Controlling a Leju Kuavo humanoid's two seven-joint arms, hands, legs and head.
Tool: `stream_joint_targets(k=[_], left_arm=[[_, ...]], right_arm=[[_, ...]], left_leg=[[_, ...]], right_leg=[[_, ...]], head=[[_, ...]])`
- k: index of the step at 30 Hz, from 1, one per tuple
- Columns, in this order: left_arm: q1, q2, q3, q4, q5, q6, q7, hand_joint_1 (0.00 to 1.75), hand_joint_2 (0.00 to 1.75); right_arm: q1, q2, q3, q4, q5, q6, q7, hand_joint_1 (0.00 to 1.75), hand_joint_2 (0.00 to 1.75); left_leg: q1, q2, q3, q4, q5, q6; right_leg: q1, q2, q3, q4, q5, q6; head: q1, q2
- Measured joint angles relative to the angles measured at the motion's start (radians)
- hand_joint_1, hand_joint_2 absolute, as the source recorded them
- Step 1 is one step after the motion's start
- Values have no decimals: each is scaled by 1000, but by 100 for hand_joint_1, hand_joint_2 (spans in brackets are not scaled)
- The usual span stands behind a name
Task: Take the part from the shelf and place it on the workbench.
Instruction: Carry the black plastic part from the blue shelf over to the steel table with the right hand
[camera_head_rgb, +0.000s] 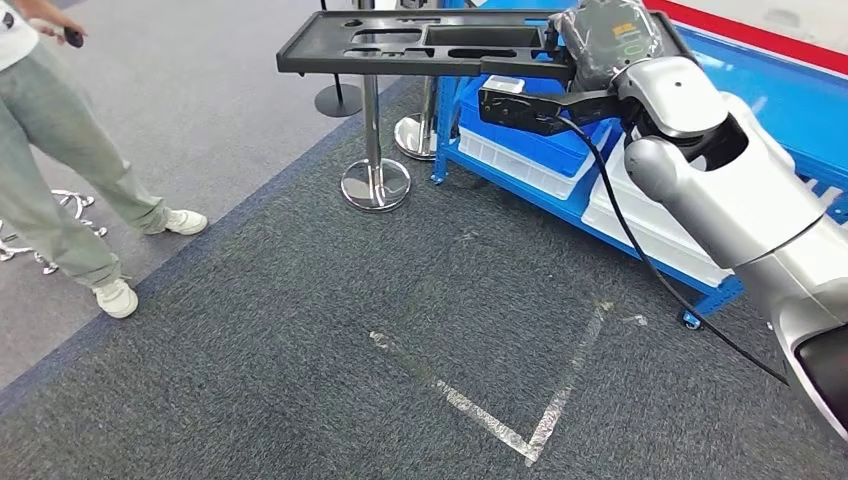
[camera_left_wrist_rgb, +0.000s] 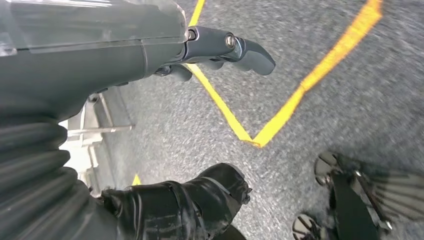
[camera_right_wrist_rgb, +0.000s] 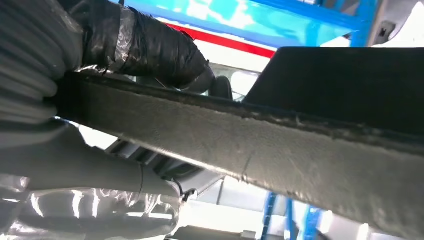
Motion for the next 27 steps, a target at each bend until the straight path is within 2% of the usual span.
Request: stream_joint_targets(k=[2,4,5,6,7,8,9,10,11,12,13,14,15,16,18,20,21,22,23,25,26,27], left_arm=[[0,0,0,0,0,0,0,0,175],[-1,0,0,0,-1,0,0,0,175],[-1,1,0,0,-1,0,0,0,175],[-1,1,0,0,-2,0,0,0,175],[-1,1,0,0,-2,0,0,0,175],[0,1,0,0,-2,0,0,0,175],[0,-1,0,0,-3,0,0,0,175],[0,-1,0,0,-4,0,0,0,175],[0,-2,0,0,-5,0,0,0,175],[0,-3,-1,0,-5,0,0,0,175],[0,-2,-1,0,-6,0,0,0,175],[1,0,-1,1,-6,0,0,0,175],[3,-1,-2,1,-6,0,0,0,175],[4,-1,-2,1,-6,0,0,0,175],[4,-3,-2,1,-6,0,0,0,175],[2,-3,-4,1,-7,0,-1,0,175],[1,-3,-5,1,-7,0,-2,0,175],[1,-3,-6,1,-8,0,-2,0,175],[1,-3,-7,1,-9,-1,-2,0,175],[1,-3,-8,1,-11,-1,-3,0,175],[1,-3,-8,1,-13,-1,-3,0,175],[1,-3,-8,1,-14,-1,-4,0,175]], right_arm=[[-1,-1,0,0,0,0,-1,175,175],[0,-3,0,0,0,0,-1,175,175],[1,-4,0,0,0,0,-1,175,175],[3,-4,0,0,0,0,-1,175,175],[4,-5,1,1,0,0,-1,175,175],[5,-5,1,1,0,1,-1,175,175],[5,-5,1,1,0,1,-1,175,175],[4,-5,1,1,0,1,-1,175,175],[3,-5,2,1,0,1,-1,175,175],[2,-5,2,1,1,1,-1,175,175],[1,-5,2,1,1,1,-2,175,175],[1,-5,2,1,2,1,-2,175,175],[2,-4,2,1,2,1,-2,175,175],[2,-3,2,1,3,1,-2,175,175],[2,-3,3,1,3,1,-2,175,175],[2,-4,3,1,3,2,-1,175,175],[3,-4,4,2,3,2,-1,175,175],[4,-4,4,2,3,2,-2,175,175],[4,-4,5,1,3,2,-3,175,175],[4,-4,5,1,3,2,-6,175,175],[3,-4,5,2,4,2,-6,175,175],[1,-4,5,2,5,2,-6,175,175]], left_leg=[[1,-22,2,-3,2,12],[-4,-46,2,-2,1,20],[-7,-59,2,-2,0,22],[-10,-73,4,-1,-2,23],[-12,-87,6,0,-3,24],[-13,-101,8,1,-6,24],[-14,-113,9,2,-9,22],[-13,-125,7,5,-10,19],[-11,-135,3,6,-10,15],[-7,-145,-2,5,-9,10],[-5,-157,-5,4,-7,4],[-5,-159,-7,2,-7,-2],[-9,-144,-10,9,-12,-8],[-13,-117,-20,32,-25,-14],[-14,-49,-71,134,-69,-25],[-10,-21,-135,245,-101,-29],[-9,-17,-150,264,-96,-29],[-9,-15,-146,246,-74,-29],[-10,-9,-123,195,-39,-26],[-18,21,-56,61,14,-15],[-23,31,-34,18,25,-8],[-27,35,-25,-1,24,-1]], right_leg=[[-1,43,-43,90,-50,1],[2,70,-115,222,-101,-3],[5,75,-144,264,-105,-6],[6,78,-157,269,-89,-9],[9,82,-151,235,-54,-15],[11,93,-129,168,-6,-22],[11,116,-102,102,30,-30],[11,139,-79,45,54,-36],[12,156,-65,12,64,-40],[12,163,-60,2,59,-42],[13,154,-57,-6,58,-43],[11,141,-52,-10,58,-45],[7,128,-45,-16,57,-47],[3,114,-37,-22,57,-50],[4,89,-25,-26,53,-55],[6,65,-22,-24,47,-58],[6,53,-20,-21,44,-58],[6,42,-18,-18,40,-57],[7,30,-15,-15,35,-56],[11,10,-9,-11,26,-49],[14,2,-7,-12,23,-45],[18,-6,-5,-12,20,-41]], head=[[3,0],[6,0],[7,0],[7,0],[7,0],[7,0],[6,0],[4,0],[3,0],[3,0],[3,0],[6,0],[3,0],[1,0],[-7,0],[-10,0],[-11,0],[-12,0],[-13,0],[-13,0],[-12,0],[-11,0]])
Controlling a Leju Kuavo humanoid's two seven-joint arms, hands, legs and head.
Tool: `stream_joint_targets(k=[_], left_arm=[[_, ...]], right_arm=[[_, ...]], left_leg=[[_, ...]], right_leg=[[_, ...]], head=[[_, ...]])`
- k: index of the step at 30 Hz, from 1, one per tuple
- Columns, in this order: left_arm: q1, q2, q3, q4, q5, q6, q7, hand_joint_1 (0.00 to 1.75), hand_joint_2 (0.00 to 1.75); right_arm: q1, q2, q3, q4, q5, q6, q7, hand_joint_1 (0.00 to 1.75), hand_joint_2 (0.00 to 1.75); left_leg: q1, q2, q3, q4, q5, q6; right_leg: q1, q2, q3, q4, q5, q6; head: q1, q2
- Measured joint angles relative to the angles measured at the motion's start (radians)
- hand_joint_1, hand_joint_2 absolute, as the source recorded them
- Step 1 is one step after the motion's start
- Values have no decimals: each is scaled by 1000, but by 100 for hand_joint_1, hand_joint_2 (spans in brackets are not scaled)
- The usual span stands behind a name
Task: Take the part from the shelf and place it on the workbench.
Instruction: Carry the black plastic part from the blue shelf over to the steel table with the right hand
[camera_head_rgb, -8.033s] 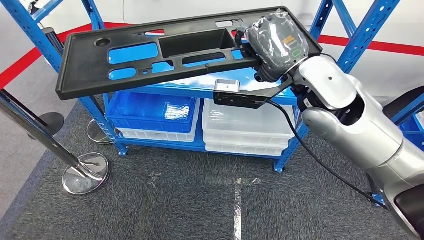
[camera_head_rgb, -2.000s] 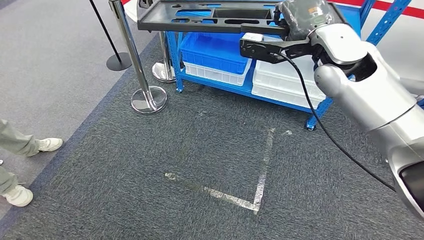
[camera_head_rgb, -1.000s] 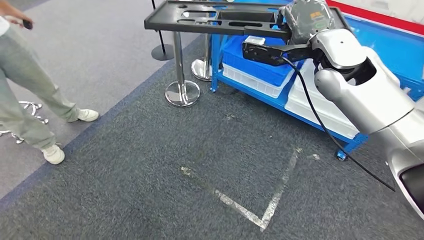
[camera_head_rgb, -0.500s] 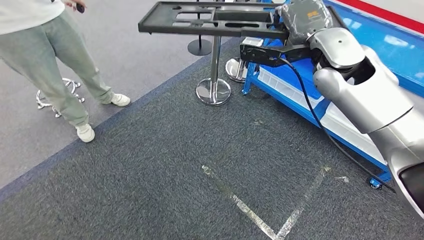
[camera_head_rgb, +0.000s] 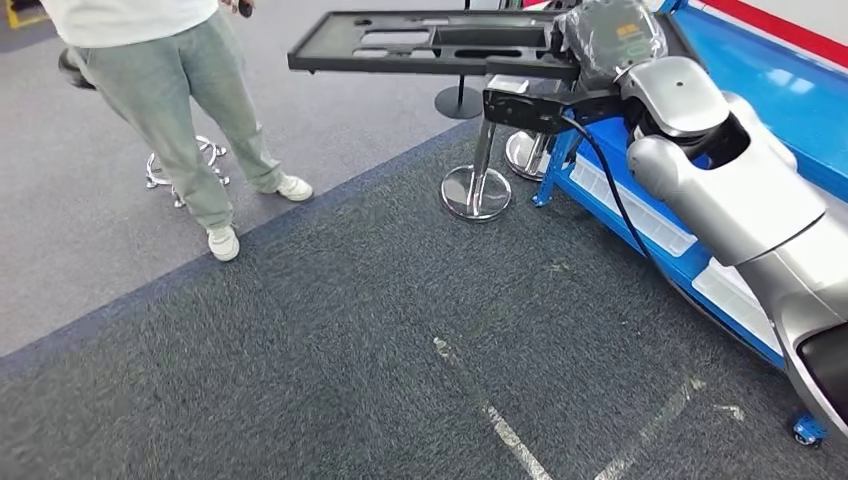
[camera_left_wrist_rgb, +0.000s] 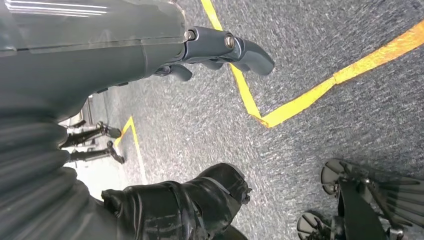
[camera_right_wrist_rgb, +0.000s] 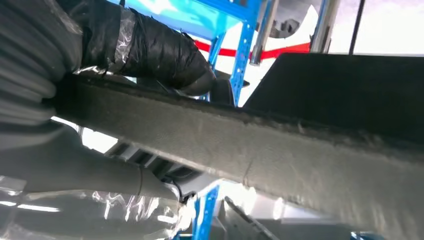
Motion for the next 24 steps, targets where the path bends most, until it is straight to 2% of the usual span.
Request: stream_joint_targets(k=[2,3,4,5,7,8,9,10,11,12,13,14,15,16,17,18,19,20,22,23,24], left_arm=[[-1,0,-2,0,-2,0,-1,0,175],[0,0,-4,0,-2,0,-2,0,175],[-1,-1,-6,0,-3,0,-2,0,175],[-1,-1,-7,0,-3,0,-3,0,175],[-2,-2,-9,0,-3,0,-5,0,175],[-2,-2,-9,0,-3,0,-5,0,175],[-2,-2,-10,0,-3,0,-6,0,175],[-1,-1,-10,0,-3,0,-6,0,175],[-1,-1,-10,0,-3,0,-7,0,175],[-1,-1,-10,0,-3,0,-7,0,175],[-1,-1,-11,0,-3,0,-8,0,175],[-2,-1,-11,0,-3,0,-8,0,175],[-2,-1,-12,0,-3,0,-8,0,175],[-1,-1,-12,0,-3,0,-8,0,175],[-1,-1,-13,0,-3,0,-8,0,175],[1,0,-13,0,-3,0,-8,0,175],[2,0,-13,0,-3,0,-8,0,175],[3,0,-13,0,-3,0,-8,0,175],[2,-1,-13,0,-3,0,-7,0,175],[1,-1,-14,0,-3,0,-7,0,175],[1,-1,-14,0,-3,-1,-7,0,175]], right_arm=[[-2,0,0,1,1,0,-1,175,175],[-2,1,0,1,1,0,-1,175,175],[-2,1,0,1,1,-1,-2,175,175],[-3,1,1,1,1,-1,-3,175,175],[-3,1,1,2,1,-1,-4,175,175],[-2,1,1,3,1,-1,-4,175,175],[1,1,1,4,1,-1,-3,175,175],[4,1,2,5,1,-1,-3,175,175],[6,0,2,6,1,-1,-4,175,175],[8,0,2,7,1,-1,-4,175,175],[8,0,2,7,1,-1,-4,175,175],[7,1,3,8,1,-1,-5,175,175],[6,1,3,8,1,-1,-6,175,175],[6,1,3,8,1,-1,-6,175,175],[6,1,3,9,1,-1,-6,175,175],[7,1,4,9,1,-1,-6,175,175],[7,1,4,9,1,-1,-6,175,175],[7,2,5,9,1,-1,-6,175,175],[7,2,5,9,1,-1,-6,175,175],[7,2,5,9,1,-1,-5,175,175],[7,2,6,9,1,0,-5,175,175]], left_leg=[[-1,-20,2,-5,2,11],[2,-31,5,-10,4,16],[5,-41,8,-15,7,21],[9,-50,11,-20,10,26],[11,-69,11,-22,12,32],[11,-81,10,-22,12,34],[11,-93,10,-20,12,34],[11,-105,10,-18,12,34],[12,-117,10,-15,11,33],[13,-129,9,-12,10,31],[12,-141,5,-7,9,26],[13,-152,1,-3,9,20],[14,-162,-5,-1,11,13],[15,-173,-10,-1,14,6],[18,-183,-12,-3,18,0],[18,-181,-15,-2,18,-5],[16,-162,-22,10,10,-10],[14,-133,-37,42,-9,-15],[12,-71,-89,160,-68,-21],[13,-59,-119,224,-93,-22],[14,-54,-138,266,-105,-22]], right_leg=[[4,-17,4,-4,-3,8],[3,-15,5,0,-10,13],[0,-1,-1,17,-24,17],[-2,21,-18,54,-48,20],[-4,68,-81,183,-108,23],[-4,78,-114,244,-127,24],[-4,83,-134,277,-128,24],[-5,85,-135,271,-110,24],[-7,87,-117,226,-76,23],[-10,99,-87,157,-39,22],[-14,121,-58,91,-13,22],[-16,139,-36,45,2,20],[-17,152,-24,20,6,18],[-15,154,-22,17,3,15],[-14,142,-21,16,6,10],[-15,130,-20,14,8,5],[-15,118,-18,12,10,-1],[-16,106,-16,9,12,-7],[-11,83,-15,9,12,-15],[-8,72,-15,9,11,-18],[-6,61,-14,9,10,-20]], head=[[1,0],[2,0],[2,0],[3,0],[6,0],[7,0],[7,0],[7,0],[7,0],[7,0],[7,0],[6,0],[6,0],[6,0],[5,0],[6,0],[4,0],[1,0],[-4,0],[-5,0],[-5,0]])
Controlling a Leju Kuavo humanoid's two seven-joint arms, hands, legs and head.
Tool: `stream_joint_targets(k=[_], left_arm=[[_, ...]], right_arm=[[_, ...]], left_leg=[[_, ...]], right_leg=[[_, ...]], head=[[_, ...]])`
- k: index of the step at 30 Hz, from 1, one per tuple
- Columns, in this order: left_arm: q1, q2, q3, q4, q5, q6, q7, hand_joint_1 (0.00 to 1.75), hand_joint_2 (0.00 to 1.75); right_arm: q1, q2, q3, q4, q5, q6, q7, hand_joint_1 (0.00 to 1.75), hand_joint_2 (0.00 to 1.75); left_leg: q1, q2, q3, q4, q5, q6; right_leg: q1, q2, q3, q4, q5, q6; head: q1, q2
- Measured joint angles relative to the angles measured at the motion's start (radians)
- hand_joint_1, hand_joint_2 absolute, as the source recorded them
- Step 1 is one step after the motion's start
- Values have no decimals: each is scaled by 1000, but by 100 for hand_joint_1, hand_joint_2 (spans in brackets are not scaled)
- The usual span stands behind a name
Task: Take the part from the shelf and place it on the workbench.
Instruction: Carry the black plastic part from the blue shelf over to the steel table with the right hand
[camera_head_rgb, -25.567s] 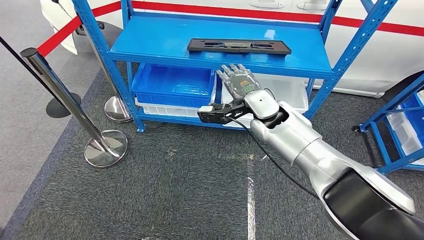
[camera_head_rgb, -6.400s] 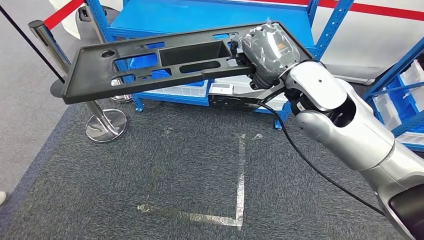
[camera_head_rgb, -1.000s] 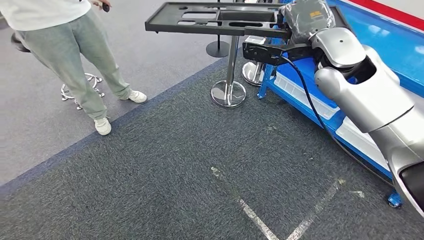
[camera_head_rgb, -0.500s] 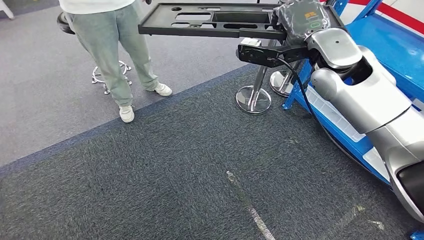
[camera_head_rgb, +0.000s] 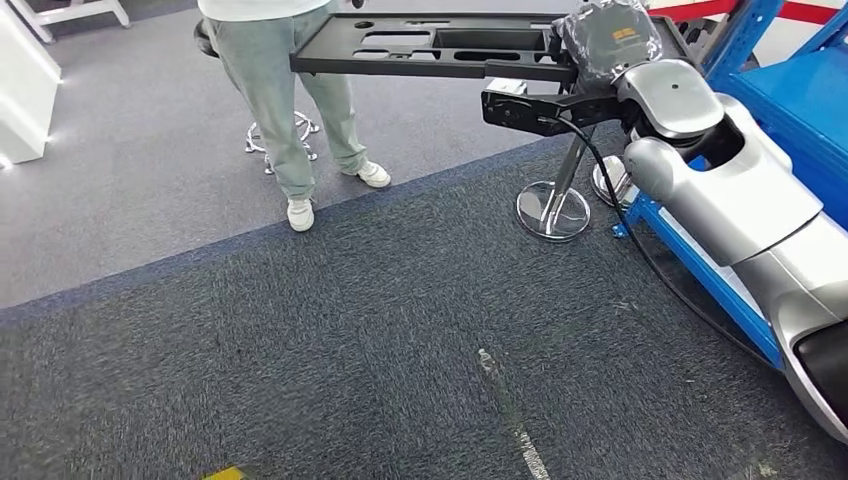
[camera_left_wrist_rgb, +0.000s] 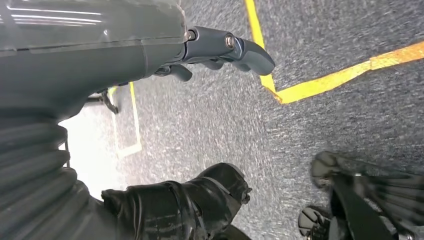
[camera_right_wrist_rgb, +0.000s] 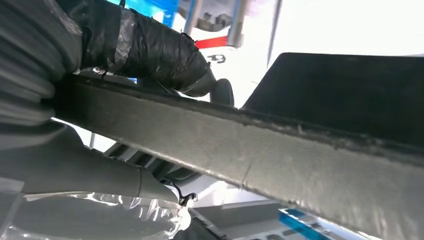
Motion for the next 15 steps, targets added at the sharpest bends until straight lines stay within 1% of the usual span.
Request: stream_joint_targets(k=[1,2,3,4,5,6,7,8,9,10,11,12,13,14,15], left_arm=[[0,0,0,0,0,0,0,0,175],[0,0,0,0,0,-1,0,0,175],[0,0,0,0,0,-1,0,0,175],[0,0,0,0,1,-1,0,0,175],[-1,1,0,0,1,-1,0,0,175],[-2,1,0,0,1,-1,0,0,175],[-2,1,0,0,1,-1,0,0,175],[-2,1,0,0,1,-1,0,0,175],[-1,1,0,0,1,-2,0,0,175],[-1,0,0,0,2,-2,1,0,175],[-1,0,0,0,2,-3,2,0,175],[-1,-1,0,0,2,-4,2,0,175],[-2,-1,0,0,3,-5,3,0,175],[-3,-1,-1,0,3,-7,4,0,175],[-3,-1,-1,0,3,-8,5,0,175]], right_arm=[[0,0,1,0,0,0,0,175,175],[0,0,2,0,0,0,-2,175,175],[0,0,3,0,0,0,-3,175,175],[0,0,3,0,0,0,-4,175,175],[-1,0,3,0,0,0,-4,175,175],[-1,0,3,0,0,0,-4,175,175],[-2,0,3,0,0,0,-4,175,175],[-2,1,3,1,0,0,-4,175,175],[-2,3,3,1,0,0,-5,175,175],[-2,4,3,1,0,0,-6,175,175],[-3,6,3,1,0,0,-6,175,175],[-4,6,3,2,0,0,-7,175,175],[-4,7,4,2,0,0,-7,175,175],[-3,7,4,3,0,1,-7,175,175],[-2,7,4,4,0,1,-7,175,175]], left_leg=[[0,2,-2,8,5,2],[-1,3,17,-25,26,7],[-4,11,55,-91,56,15],[-10,27,94,-163,76,24],[-17,39,126,-220,90,33],[-22,48,145,-256,95,41],[-27,47,149,-267,91,45],[-28,36,148,-269,94,49],[-23,27,151,-275,97,52],[-20,17,155,-283,101,55],[-15,9,160,-292,106,60],[-10,1,163,-299,110,63],[-10,-9,164,-301,111,65],[-9,-19,163,-300,112,67],[-8,-31,163,-299,112,67]], right_leg=[[3,-11,0,0,-1,-1],[5,-22,1,0,-2,-2],[8,-34,2,0,-3,-2],[11,-45,4,0,-5,-2],[14,-55,4,-1,-7,0],[17,-64,5,-1,-8,3],[18,-74,6,-2,-10,6],[19,-82,8,-4,-11,10],[19,-88,8,-3,-15,15],[19,-78,5,6,-23,19],[18,-55,-8,34,-41,22],[16,-27,-30,81,-67,26],[14,1,-60,143,-95,28],[11,16,-94,208,-119,31],[7,22,-118,251,-128,35]], head=[[0,0],[0,0],[0,0],[0,0],[0,0],[0,0],[0,0],[0,0],[0,0],[2,0],[2,0],[4,0],[6,0],[6,0],[7,0]])
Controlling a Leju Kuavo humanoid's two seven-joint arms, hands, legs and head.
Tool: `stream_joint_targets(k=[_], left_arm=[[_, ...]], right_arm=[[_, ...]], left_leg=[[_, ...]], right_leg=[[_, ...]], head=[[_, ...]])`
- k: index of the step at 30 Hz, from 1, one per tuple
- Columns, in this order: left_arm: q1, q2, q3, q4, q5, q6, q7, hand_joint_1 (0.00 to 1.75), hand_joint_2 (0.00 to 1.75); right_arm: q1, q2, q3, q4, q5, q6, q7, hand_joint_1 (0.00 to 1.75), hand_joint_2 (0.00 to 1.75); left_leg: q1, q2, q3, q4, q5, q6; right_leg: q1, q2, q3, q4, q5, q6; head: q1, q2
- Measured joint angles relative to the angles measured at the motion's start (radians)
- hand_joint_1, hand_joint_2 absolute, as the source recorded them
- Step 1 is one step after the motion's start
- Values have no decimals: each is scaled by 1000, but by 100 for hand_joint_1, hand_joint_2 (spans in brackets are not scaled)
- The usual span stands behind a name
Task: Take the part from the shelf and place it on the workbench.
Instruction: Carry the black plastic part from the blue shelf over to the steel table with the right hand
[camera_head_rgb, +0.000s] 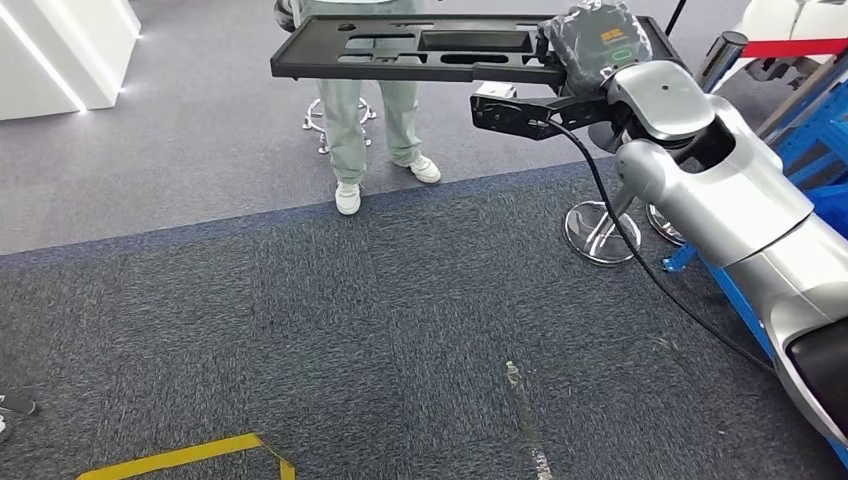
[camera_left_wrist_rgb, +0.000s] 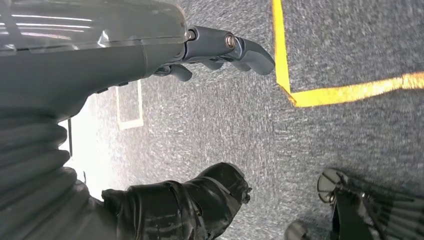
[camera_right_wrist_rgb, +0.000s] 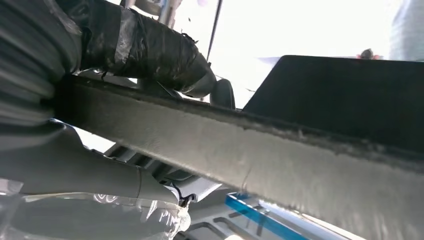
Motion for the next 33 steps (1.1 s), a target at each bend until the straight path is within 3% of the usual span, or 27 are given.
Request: stream_joint_targets(k=[1,2,3,5,7,9,11,13,15,16,17,18,20,22,24,26,27,28,30,31,32,33], left_arm=[[0,0,0,0,0,-1,1,0,175],[0,0,0,0,0,-1,3,0,175],[1,0,0,0,0,-2,4,0,175],[0,0,0,0,0,-2,5,0,175],[-1,0,0,0,0,-1,5,0,175],[2,1,0,0,0,-1,5,0,175],[6,-1,0,0,-1,-1,5,0,175],[4,-2,0,0,-2,-1,5,0,175],[1,-2,0,0,-3,-1,5,0,175],[1,-2,-1,0,-3,-1,5,0,175],[1,-2,-1,0,-3,-1,5,0,175],[1,-2,-1,0,-3,-1,5,0,175],[1,-1,-1,0,-4,-1,5,0,175],[0,1,-1,0,-6,-2,5,0,175],[0,3,-1,0,-9,-6,5,0,175],[2,4,-1,0,-13,-11,4,0,175],[3,4,-1,0,-14,-14,4,0,175],[2,4,-1,0,-16,-17,4,0,175],[-2,5,-2,0,-19,-22,3,0,175],[-3,5,-2,0,-19,-24,2,0,175],[-4,5,-2,0,-20,-25,2,0,175],[-3,6,-2,0,-20,-25,2,0,175]], right_arm=[[2,0,0,1,0,0,0,175,175],[3,0,0,3,0,0,0,175,175],[4,0,0,4,0,0,0,175,175],[3,1,0,6,0,0,0,175,175],[1,2,0,9,0,0,-1,175,175],[1,6,1,11,1,0,-1,175,175],[-1,12,1,12,2,-1,-1,175,175],[-3,13,1,14,2,-1,-1,175,175],[-4,13,1,15,2,-1,-1,175,175],[-4,13,1,16,2,-1,-2,175,175],[-3,13,1,17,2,-1,-3,175,175],[-3,14,1,18,2,-1,-4,175,175],[-5,15,1,18,2,-1,-7,175,175],[-6,15,1,19,2,0,-7,175,175],[-4,16,1,20,2,1,-7,175,175],[-3,16,1,18,3,2,-7,175,175],[-2,15,1,18,3,2,-5,175,175],[-2,14,1,18,4,3,-3,175,175],[4,12,1,18,4,6,1,175,175],[9,10,1,18,4,7,4,175,175],[14,8,1,18,4,9,6,175,175],[18,7,1,17,4,10,8,175,175]], left_leg=[[1,-14,0,2,-1,-1],[4,-27,0,6,-2,-4],[7,-41,-1,12,-6,-8],[11,-66,-11,31,-14,-22],[14,-88,-26,42,-15,-37],[18,-103,-35,40,-10,-47],[15,-62,-51,68,-26,-56],[12,5,-95,164,-75,-62],[12,29,-155,285,-121,-63],[12,32,-167,310,-122,-60],[11,33,-164,305,-109,-56],[8,39,-138,254,-79,-49],[-8,76,-63,114,-31,-30],[-24,100,-25,42,-21,-17],[-26,81,-19,31,-19,-10],[-19,61,-6,11,-13,-4],[-14,52,1,2,-10,0],[-11,43,4,-2,-9,2],[-8,20,5,-1,-10,6],[-7,6,6,1,-11,5],[-4,-10,6,5,-13,3],[-1,-24,6,11,-17,-2]], right_leg=[[-5,2,-10,11,10,4],[-10,4,-3,-14,37,9],[-17,9,22,-72,75,14],[-30,53,75,-188,121,24],[-33,82,94,-229,123,21],[-30,62,95,-231,124,6],[-29,39,101,-236,126,-8],[-24,17,105,-238,125,-19],[-17,-7,108,-237,121,-26],[-14,-20,110,-237,119,-27],[-11,-33,112,-237,117,-29],[-9,-44,115,-238,114,-29],[-4,-66,121,-239,107,-27],[0,-87,127,-243,103,-21],[2,-106,134,-251,100,-13],[0,-87,135,-242,86,-6],[0,-62,120,-208,66,-4],[-3,-33,92,-154,41,-2],[-5,-3,20,-24,-6,2],[-8,0,-3,8,-5,5],[-12,2,-9,3,15,8],[-17,5,3,-38,50,11]], head=[[0,0],[0,0],[0,0],[2,0],[3,0],[3,0],[-1,0],[-8,0],[-10,0],[-11,0],[-11,0],[-11,0],[-11,0],[-11,0],[-12,0],[-10,0],[-9,0],[-8,0],[-7,0],[-7,0],[-7,0],[-7,0]])
